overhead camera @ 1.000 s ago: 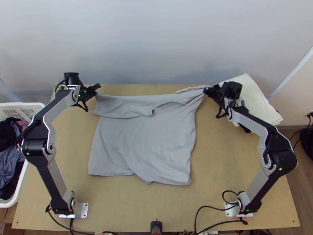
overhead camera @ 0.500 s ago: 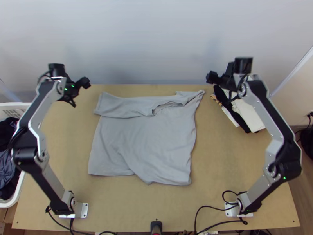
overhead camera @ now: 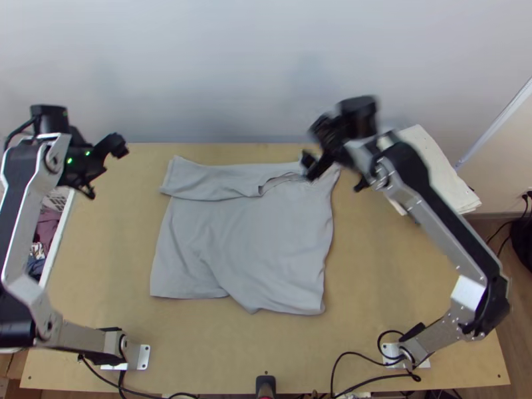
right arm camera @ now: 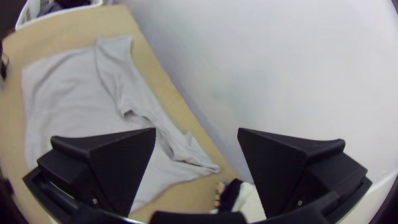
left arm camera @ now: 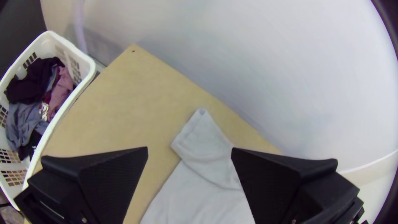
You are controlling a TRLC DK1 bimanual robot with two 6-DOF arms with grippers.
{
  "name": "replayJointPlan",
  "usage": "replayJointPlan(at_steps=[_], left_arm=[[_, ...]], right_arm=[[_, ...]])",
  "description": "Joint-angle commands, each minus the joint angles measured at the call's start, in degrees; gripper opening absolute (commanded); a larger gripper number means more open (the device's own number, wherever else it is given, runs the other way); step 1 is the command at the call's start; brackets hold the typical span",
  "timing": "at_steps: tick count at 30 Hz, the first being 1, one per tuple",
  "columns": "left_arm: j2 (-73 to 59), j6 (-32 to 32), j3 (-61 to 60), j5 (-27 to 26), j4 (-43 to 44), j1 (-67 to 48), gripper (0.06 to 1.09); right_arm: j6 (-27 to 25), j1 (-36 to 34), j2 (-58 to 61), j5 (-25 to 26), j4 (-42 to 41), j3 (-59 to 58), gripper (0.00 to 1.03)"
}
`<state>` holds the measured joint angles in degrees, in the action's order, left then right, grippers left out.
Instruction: Fold the t-shirt
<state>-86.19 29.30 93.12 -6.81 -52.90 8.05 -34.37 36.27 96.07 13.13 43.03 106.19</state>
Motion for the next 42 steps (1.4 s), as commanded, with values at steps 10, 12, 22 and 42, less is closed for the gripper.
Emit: replayJointPlan(at_steps=[10,12,22,42], left_arm=[[17.29,-4.07,-14.55,-3.83,-4.22,4.78,1.03],[18.96,-4.51,-16.66,-3.91,-4.22,5.39,1.03],[21.86,-5.57,-24.04,-4.09,-2.55,6.62,1.03],[22.3,-9.0,-31.86,-4.18,2.02,9.79,1.03]], right_arm=[[-9.14,9.61,9.57,-4.95,-4.71,1.91,0.78],[-9.05,10.22,12.65,-7.24,-4.44,3.67,0.79],[-7.11,12.6,27.15,-12.6,-0.22,15.01,0.52],[-9.22,12.42,46.49,-12.86,-4.97,27.14,0.56]])
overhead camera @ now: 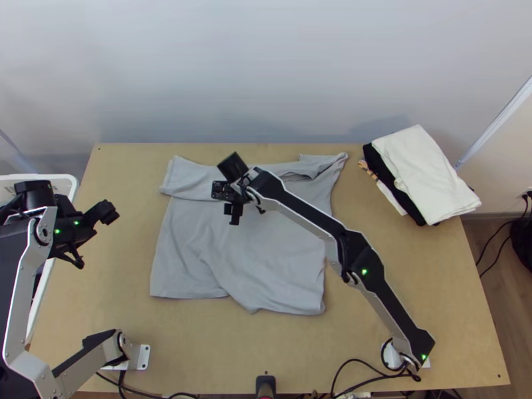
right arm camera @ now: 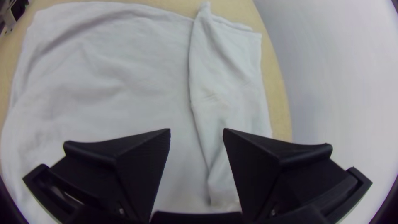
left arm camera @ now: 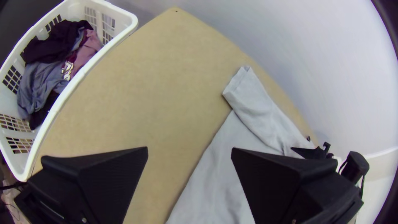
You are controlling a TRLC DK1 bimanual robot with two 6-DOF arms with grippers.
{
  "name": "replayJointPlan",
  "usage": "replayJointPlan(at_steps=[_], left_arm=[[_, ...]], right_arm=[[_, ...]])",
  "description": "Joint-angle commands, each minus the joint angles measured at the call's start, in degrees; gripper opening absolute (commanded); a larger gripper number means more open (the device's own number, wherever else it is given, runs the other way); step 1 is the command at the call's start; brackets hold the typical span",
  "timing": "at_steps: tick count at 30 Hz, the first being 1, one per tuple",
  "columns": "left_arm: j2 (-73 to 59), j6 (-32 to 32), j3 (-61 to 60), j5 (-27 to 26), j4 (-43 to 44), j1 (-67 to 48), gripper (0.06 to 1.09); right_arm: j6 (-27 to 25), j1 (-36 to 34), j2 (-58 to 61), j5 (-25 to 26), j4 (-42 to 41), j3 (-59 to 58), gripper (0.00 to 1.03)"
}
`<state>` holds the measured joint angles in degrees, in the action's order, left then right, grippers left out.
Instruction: Fold the t-shirt
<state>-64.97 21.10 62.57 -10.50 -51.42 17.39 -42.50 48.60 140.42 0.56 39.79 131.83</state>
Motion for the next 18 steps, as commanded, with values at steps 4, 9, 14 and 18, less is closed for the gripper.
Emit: replayJointPlan(at_steps=[4,9,14,18], left_arm=[[0.99,-0.89,-1.57,-0.48,1.06,0.72,1.03],[0.9,-0.98,-2.01,-0.48,1.41,1.16,1.03],[0.9,-0.98,-2.36,-0.48,1.76,1.69,1.03],[0.99,-0.98,-2.36,-0.48,1.94,1.86,1.03]], right_arm=[[-1.01,0.18,3.54,-0.29,-4.55,1.59,0.56],[-1.36,0.18,4.78,-0.12,-7.97,1.85,0.56],[-1.62,0.44,5.65,-0.12,-8.41,2.29,0.56],[-1.53,0.53,6.27,-0.12,-8.85,2.47,0.56]])
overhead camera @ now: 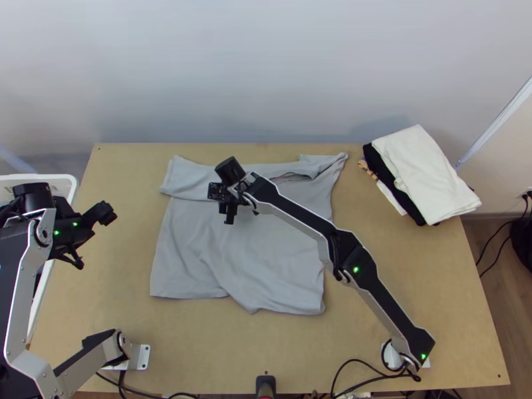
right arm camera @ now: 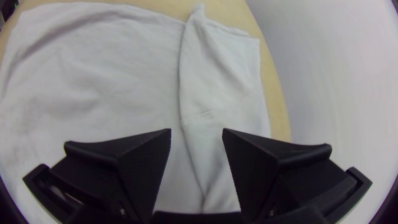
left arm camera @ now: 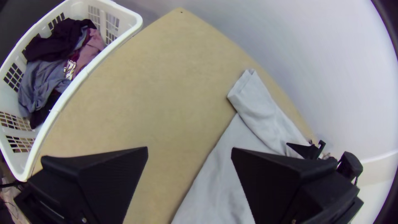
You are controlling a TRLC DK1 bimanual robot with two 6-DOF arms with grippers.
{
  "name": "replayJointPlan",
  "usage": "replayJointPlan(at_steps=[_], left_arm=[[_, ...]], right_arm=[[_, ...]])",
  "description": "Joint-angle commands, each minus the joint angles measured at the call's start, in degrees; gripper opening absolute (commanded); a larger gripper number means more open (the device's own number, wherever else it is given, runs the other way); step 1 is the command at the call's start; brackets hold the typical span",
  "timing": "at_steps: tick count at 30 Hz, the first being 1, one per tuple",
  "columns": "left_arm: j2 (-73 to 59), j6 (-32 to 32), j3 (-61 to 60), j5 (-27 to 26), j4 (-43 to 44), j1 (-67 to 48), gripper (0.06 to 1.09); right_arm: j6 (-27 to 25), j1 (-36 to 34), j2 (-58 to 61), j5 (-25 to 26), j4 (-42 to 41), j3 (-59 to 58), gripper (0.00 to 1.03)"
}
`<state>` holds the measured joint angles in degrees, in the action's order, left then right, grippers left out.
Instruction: Fold the t-shirt
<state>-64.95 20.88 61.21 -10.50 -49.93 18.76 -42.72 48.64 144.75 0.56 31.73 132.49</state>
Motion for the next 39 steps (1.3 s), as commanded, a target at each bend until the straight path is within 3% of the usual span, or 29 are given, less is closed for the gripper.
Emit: replayJointPlan(at_steps=[1,12,15,20,34,37,39], left_arm=[[0.96,-0.67,-0.92,-0.48,0.45,0.48,1.03],[2.28,-1.02,-1.36,-0.48,0.36,1.36,1.03],[2.46,-1.02,-1.44,-0.48,0.36,1.98,1.03],[2.55,-1.11,-1.44,-0.48,0.19,2.33,1.03],[3.07,-2.08,-1.44,-0.48,-0.43,4.0,1.03],[3.07,-2.16,-1.71,-0.48,-0.43,4.26,1.03],[3.07,-2.16,-1.97,-0.48,-0.43,4.18,1.03]], right_arm=[[-1.31,0.49,2.03,-0.12,-1.05,1.81,0.56],[-1.31,0.58,3.79,-0.03,-3.42,1.9,0.56],[-1.31,0.58,4.14,-0.03,-4.3,1.9,0.47],[-1.4,0.49,4.75,-0.03,-4.92,2.07,0.43],[-2.19,0.05,6.78,0.06,-6.41,2.07,0.42],[-2.46,-0.21,7.22,0.06,-7.03,2.07,0.15],[-2.46,-0.48,7.22,0.06,-7.91,2.07,0.03]])
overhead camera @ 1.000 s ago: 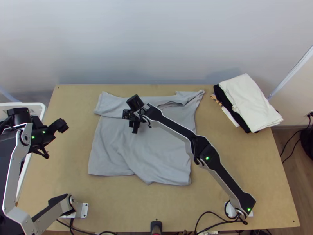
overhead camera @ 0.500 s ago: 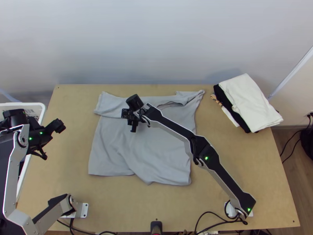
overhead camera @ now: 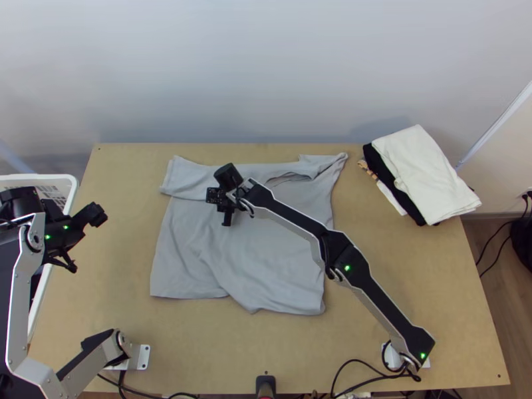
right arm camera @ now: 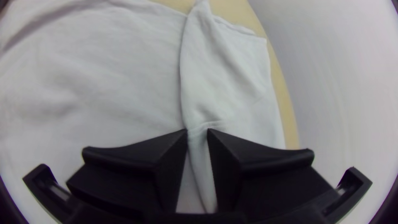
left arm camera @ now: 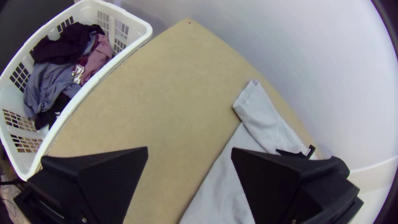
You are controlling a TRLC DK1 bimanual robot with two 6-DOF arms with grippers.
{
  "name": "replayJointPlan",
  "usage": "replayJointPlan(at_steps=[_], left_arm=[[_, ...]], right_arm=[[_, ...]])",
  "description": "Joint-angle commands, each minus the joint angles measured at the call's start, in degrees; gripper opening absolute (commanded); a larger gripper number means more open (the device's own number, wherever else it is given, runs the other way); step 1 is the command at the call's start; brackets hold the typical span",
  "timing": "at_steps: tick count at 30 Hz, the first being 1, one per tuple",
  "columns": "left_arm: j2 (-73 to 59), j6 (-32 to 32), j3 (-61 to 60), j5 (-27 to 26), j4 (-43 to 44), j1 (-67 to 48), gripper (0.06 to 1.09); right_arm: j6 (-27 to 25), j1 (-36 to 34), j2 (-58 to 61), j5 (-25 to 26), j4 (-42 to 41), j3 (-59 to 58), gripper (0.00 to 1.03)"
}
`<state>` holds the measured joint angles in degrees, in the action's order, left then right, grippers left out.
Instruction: Fold the t-shirt
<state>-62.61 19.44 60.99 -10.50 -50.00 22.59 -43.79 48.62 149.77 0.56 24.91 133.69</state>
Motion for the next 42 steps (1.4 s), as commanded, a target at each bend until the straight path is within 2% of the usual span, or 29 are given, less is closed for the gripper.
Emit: replayJointPlan(at_steps=[1,6,14,17,28,38,42], left_arm=[[0.82,-0.72,-1.84,-0.48,-0.45,0.35,1.03],[1.7,-4.59,-2.11,-1.63,-4.58,-1.58,1.03],[0.82,-14.61,-2.19,-5.23,-26.38,-14.33,1.03],[-0.94,-16.1,-5.62,-5.23,-28.84,-16.52,1.03],[-5.51,-16.45,-14.32,-5.14,-16.97,-16.26,1.03],[-10.43,-15.66,-17.13,-5.14,-12.4,-17.32,1.03],[-11.31,-15.57,-18.8,-5.14,-11.53,-18.37,0.95]], right_arm=[[-1.21,-0.72,2.01,0.06,-1.35,0.78,0.03],[-0.68,-1.34,1.05,0.06,-1.53,0.78,0.03],[0.64,-2.3,-1.94,0.06,-1.44,-0.36,0.03],[0.9,-2.74,-2.38,0.06,-1.26,-0.45,0.03],[1.78,-3.36,-7.57,0.06,-0.74,-2.91,0.03],[1.69,-4.06,-9.68,0.06,-0.56,-4.31,0.03],[1.78,-4.24,-10.29,0.06,-0.47,-4.84,0.03]])
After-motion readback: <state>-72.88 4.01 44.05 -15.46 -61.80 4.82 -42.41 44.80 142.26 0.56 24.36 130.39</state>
